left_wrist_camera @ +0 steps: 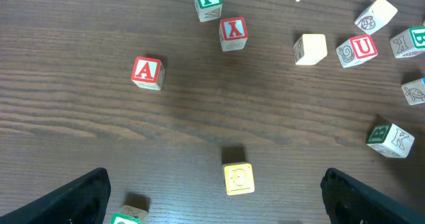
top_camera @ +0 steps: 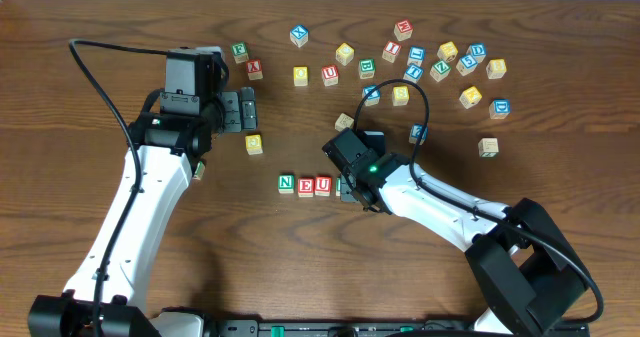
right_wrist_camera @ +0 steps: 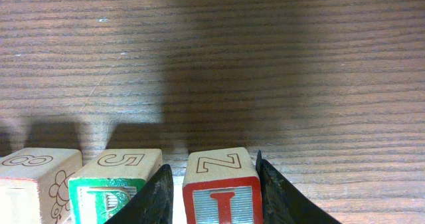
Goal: Spell out NEURIPS
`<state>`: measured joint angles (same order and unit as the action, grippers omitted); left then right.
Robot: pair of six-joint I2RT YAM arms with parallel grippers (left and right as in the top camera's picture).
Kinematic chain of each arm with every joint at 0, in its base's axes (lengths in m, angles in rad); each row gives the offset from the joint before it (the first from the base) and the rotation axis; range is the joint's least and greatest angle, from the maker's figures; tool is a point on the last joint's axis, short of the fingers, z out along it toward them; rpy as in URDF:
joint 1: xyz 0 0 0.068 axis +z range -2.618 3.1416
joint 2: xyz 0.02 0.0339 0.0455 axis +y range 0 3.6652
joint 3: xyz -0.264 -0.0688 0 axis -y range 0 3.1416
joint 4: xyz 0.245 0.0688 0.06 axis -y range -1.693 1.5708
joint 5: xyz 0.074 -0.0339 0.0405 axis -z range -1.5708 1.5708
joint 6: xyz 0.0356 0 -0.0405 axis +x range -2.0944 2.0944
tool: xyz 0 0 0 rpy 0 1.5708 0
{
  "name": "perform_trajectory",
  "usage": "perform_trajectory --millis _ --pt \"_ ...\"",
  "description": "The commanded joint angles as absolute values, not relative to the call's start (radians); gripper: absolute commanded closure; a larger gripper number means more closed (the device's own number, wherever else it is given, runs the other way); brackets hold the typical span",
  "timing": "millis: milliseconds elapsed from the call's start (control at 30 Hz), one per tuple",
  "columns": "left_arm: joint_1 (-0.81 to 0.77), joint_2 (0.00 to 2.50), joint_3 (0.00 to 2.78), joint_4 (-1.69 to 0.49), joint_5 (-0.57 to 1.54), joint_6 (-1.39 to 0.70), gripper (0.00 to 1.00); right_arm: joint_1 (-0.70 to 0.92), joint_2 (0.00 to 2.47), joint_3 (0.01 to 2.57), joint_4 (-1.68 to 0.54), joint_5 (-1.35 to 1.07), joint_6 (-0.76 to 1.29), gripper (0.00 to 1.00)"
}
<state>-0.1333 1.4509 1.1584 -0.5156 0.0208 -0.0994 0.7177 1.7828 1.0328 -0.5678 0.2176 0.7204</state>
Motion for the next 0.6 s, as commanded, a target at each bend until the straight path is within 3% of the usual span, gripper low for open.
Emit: perform_trajectory --millis 0,433,567 --pt "-0.129 1.435 1.182 -0.516 0.015 -0.090 0.00 0.721 1.769 1.026 -0.567 0.237 0.729 0.65" --pt "-0.129 1.435 1.182 -0.516 0.015 -0.090 0.00 0.721 1.769 1.026 -0.567 0.242 0.728 0.59" --pt "-0.129 1.435 1.182 -0.516 0.015 -0.090 0.00 0.721 1.769 1.026 -0.567 0.242 0.729 0.73"
